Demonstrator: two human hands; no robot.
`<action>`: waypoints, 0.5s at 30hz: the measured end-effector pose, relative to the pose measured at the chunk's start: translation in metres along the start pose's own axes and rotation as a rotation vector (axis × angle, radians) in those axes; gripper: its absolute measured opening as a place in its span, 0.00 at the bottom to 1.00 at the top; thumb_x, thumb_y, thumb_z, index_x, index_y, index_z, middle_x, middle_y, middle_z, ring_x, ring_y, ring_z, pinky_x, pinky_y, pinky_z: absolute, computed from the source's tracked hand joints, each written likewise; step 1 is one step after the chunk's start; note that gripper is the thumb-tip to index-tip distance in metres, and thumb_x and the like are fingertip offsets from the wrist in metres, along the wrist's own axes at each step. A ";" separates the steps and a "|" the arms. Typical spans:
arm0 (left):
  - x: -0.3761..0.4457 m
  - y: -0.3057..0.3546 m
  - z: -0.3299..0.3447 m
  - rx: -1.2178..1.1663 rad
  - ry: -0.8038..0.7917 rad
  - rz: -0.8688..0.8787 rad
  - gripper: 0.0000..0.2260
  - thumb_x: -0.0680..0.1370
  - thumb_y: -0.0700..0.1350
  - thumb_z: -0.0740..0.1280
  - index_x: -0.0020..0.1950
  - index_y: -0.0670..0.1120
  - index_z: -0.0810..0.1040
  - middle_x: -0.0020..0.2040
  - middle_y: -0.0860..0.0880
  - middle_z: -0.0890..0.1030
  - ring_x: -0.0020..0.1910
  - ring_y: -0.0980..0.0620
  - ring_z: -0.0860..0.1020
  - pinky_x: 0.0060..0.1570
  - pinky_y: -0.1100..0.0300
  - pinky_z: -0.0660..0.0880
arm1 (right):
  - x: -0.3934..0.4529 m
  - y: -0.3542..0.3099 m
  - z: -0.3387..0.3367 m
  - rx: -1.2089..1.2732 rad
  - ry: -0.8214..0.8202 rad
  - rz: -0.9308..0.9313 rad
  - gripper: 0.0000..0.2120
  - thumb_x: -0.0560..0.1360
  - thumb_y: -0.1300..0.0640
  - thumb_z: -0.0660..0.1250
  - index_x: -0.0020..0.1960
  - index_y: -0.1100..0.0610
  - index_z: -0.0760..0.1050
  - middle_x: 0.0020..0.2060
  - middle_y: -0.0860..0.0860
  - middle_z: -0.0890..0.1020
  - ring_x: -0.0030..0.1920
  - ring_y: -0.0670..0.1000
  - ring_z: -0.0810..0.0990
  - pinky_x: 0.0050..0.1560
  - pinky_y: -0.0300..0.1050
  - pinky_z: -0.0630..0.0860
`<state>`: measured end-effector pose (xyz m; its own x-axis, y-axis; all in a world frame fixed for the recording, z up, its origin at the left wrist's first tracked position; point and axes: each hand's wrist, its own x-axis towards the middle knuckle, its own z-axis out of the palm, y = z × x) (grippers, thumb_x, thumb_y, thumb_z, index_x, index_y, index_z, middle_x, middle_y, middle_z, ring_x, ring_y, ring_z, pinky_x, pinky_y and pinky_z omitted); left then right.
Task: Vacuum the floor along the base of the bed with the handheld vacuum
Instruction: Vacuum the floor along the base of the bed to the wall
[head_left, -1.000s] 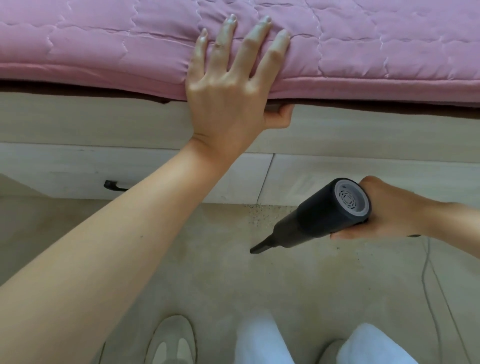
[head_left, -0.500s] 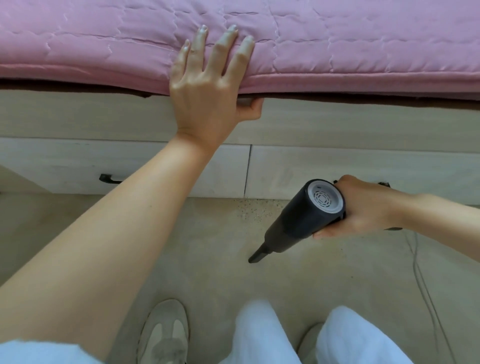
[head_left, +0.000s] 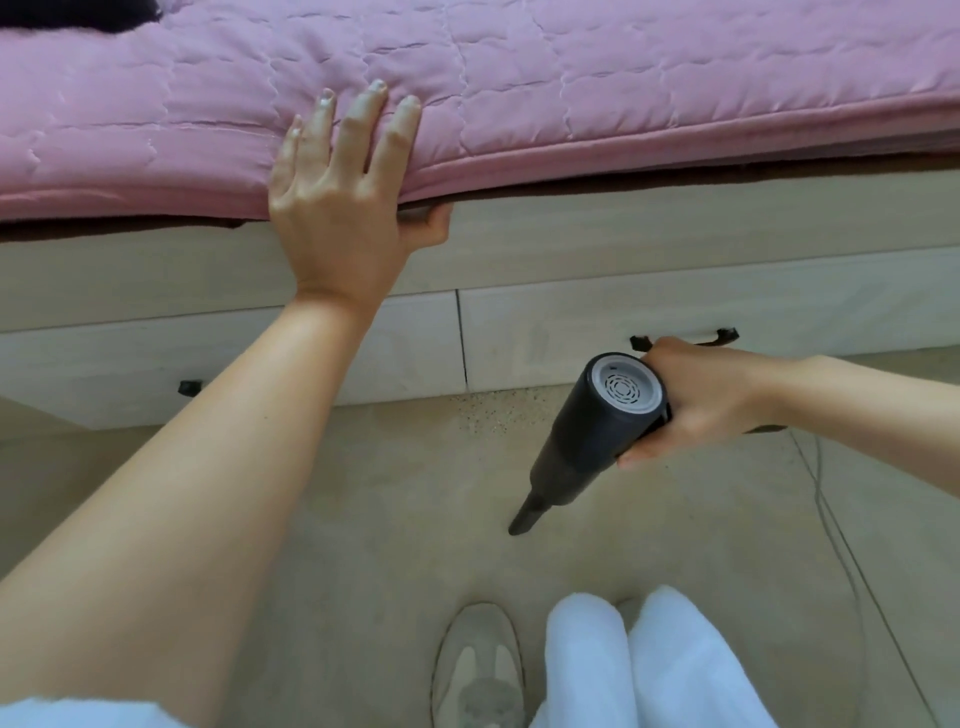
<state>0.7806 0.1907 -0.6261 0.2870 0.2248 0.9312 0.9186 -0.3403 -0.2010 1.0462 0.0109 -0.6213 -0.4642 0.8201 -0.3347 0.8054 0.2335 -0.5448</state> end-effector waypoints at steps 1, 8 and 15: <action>0.000 0.000 0.000 -0.002 -0.001 0.000 0.28 0.76 0.69 0.63 0.67 0.51 0.79 0.64 0.49 0.81 0.62 0.41 0.80 0.58 0.43 0.78 | -0.001 0.000 0.000 0.006 -0.002 0.004 0.12 0.65 0.44 0.74 0.41 0.50 0.78 0.33 0.42 0.82 0.37 0.41 0.80 0.38 0.35 0.75; -0.001 0.000 0.002 0.018 0.027 0.008 0.28 0.77 0.69 0.61 0.66 0.51 0.80 0.64 0.50 0.81 0.61 0.41 0.81 0.58 0.44 0.78 | 0.005 0.008 0.001 0.019 0.109 0.020 0.10 0.65 0.45 0.74 0.42 0.46 0.78 0.35 0.40 0.82 0.40 0.38 0.79 0.39 0.32 0.73; -0.001 -0.002 0.004 0.044 0.058 0.045 0.27 0.77 0.68 0.59 0.65 0.52 0.80 0.63 0.50 0.82 0.60 0.42 0.81 0.57 0.46 0.78 | 0.017 0.008 0.004 -0.037 0.215 0.010 0.11 0.65 0.43 0.74 0.37 0.37 0.70 0.30 0.36 0.78 0.37 0.36 0.77 0.35 0.28 0.69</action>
<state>0.7793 0.1944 -0.6279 0.3133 0.1564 0.9367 0.9164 -0.3084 -0.2551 1.0428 0.0250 -0.6342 -0.3697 0.9142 -0.1661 0.8246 0.2404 -0.5121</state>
